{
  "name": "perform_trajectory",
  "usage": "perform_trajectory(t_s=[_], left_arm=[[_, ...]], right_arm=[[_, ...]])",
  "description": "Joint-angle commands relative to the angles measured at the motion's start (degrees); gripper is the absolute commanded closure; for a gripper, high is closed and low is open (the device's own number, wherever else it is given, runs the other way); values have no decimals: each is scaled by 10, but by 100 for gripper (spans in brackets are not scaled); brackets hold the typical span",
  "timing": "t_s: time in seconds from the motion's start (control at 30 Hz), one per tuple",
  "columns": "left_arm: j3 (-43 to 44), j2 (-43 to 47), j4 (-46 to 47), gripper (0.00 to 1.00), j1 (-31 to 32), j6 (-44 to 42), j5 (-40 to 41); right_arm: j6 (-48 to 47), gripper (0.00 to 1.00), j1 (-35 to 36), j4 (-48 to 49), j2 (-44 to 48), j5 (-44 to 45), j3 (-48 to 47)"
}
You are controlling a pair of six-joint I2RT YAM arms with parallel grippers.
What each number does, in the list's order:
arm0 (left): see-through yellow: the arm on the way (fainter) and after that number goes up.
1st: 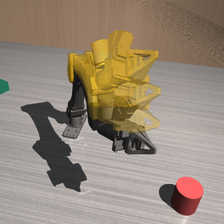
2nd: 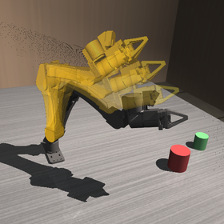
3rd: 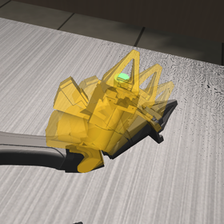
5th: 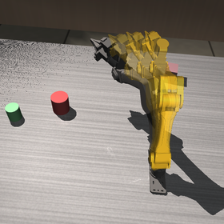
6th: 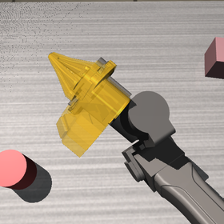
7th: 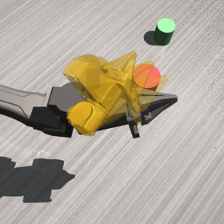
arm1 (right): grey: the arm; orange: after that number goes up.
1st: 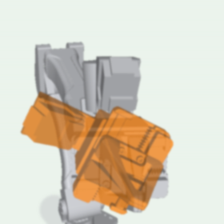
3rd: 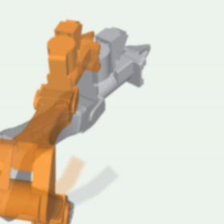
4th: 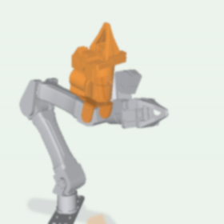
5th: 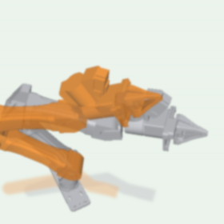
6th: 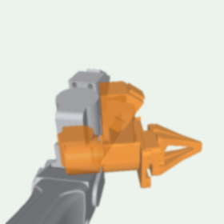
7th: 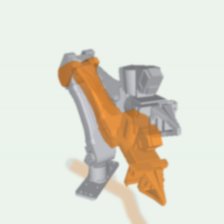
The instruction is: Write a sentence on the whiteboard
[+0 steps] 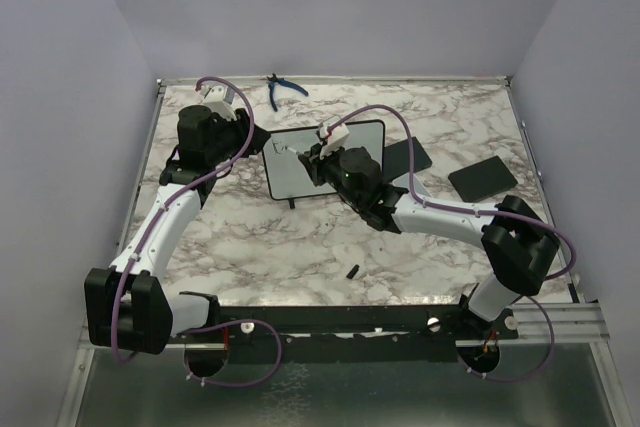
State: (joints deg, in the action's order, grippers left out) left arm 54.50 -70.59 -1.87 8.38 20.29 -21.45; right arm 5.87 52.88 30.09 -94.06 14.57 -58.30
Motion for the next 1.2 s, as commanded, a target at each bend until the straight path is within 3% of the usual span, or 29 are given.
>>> perform_trajectory(t_s=[0.0,0.9,1.17], left_arm=[[-5,12,4,63,5,-6,-8],[-6,13,4,63,5,-6,-9],[-6,14,4,63,5,-7,-6]], right_arm=[[-12,100,3,19,5,30,4],[3,100,3,4,7,37,24],[-7,100,4,20,43,-1,42]])
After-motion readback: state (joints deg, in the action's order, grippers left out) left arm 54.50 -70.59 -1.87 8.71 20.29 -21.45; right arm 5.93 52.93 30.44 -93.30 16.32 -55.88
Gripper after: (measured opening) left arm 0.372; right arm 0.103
